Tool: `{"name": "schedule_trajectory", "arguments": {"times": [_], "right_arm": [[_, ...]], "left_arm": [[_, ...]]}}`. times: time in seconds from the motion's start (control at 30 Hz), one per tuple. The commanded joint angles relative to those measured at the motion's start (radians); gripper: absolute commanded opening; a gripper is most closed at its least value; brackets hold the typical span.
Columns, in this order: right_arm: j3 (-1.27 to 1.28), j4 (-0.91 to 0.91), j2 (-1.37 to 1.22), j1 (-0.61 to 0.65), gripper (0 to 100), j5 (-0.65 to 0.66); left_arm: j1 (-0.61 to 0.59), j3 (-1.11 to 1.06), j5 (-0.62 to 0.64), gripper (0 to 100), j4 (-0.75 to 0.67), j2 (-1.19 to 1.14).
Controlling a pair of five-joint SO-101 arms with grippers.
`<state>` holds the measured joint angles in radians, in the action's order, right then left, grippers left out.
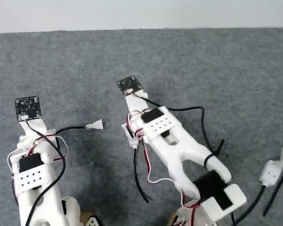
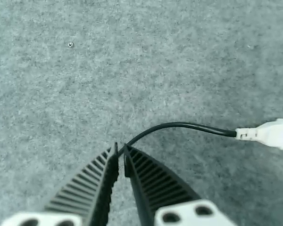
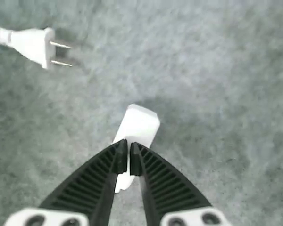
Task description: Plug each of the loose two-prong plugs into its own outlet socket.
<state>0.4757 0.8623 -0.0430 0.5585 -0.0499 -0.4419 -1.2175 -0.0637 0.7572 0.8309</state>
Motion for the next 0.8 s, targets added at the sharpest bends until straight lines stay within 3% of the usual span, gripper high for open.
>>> {"name": "schedule_trajectory", "arguments": {"times": [0.0, 0.27, 0.43, 0.77], "right_arm": [[-0.069, 0.041, -0.061, -0.047, 1.3, 0.012], [-0.118, 0.097, -0.013, -0.041, 0.9, -0.009], [-0.109, 0.097, 0.124, 0.085, 0.9, -0.046], [-0.006, -0.042, 0.091, 0.107, 0.9, -0.043]], "left_arm": [[-0.005, 0.018, -0.015, 1, -0.026, 0.026], [-0.006, 0.018, -0.015, 1, -0.026, 0.028], [-0.006, 0.018, -0.015, 1, -0.026, 0.028], [-0.006, 0.018, -0.015, 1, -0.028, 0.028]]}}
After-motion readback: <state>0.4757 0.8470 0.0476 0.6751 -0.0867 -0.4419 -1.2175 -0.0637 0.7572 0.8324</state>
